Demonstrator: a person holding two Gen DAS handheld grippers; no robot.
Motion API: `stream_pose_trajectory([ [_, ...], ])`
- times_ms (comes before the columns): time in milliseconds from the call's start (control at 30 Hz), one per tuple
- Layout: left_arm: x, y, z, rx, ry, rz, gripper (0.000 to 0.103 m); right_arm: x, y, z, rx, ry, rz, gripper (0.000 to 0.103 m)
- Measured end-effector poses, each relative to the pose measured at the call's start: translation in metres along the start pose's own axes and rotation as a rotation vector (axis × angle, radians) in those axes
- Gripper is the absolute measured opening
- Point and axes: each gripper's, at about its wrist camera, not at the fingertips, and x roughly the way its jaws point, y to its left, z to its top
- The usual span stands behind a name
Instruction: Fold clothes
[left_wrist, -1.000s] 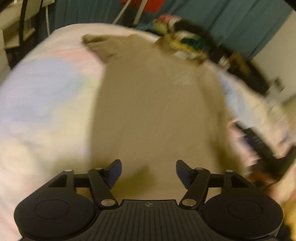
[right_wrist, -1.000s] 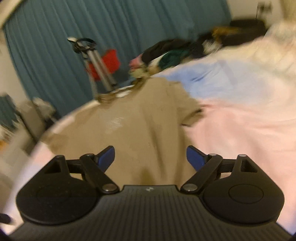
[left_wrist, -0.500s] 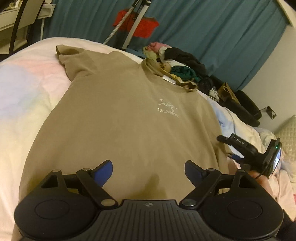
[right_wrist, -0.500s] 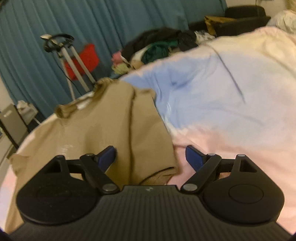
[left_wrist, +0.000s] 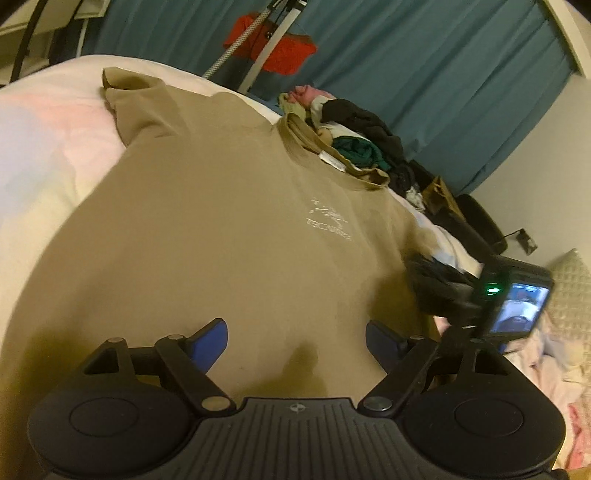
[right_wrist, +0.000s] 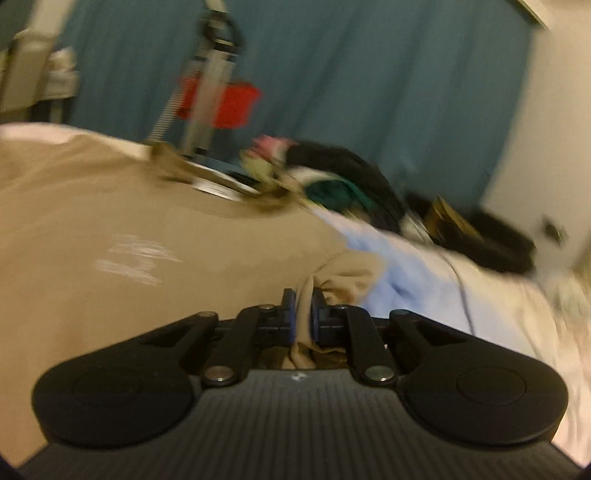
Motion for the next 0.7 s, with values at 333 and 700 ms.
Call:
stream_pose_trajectory([
  [333, -0.009, 0.011, -0.006, -0.056, 0.011, 0.002, 0.074, -0.028, 0.075, -0.016, -0.317, -0.076, 0.191, 0.011],
  [700, -0.011, -0.001, -0.004, 0.001, -0.023, 0.049, 0.083, -0.029, -0.009, -0.001, 0.278, -0.043, 0.373, 0.070],
])
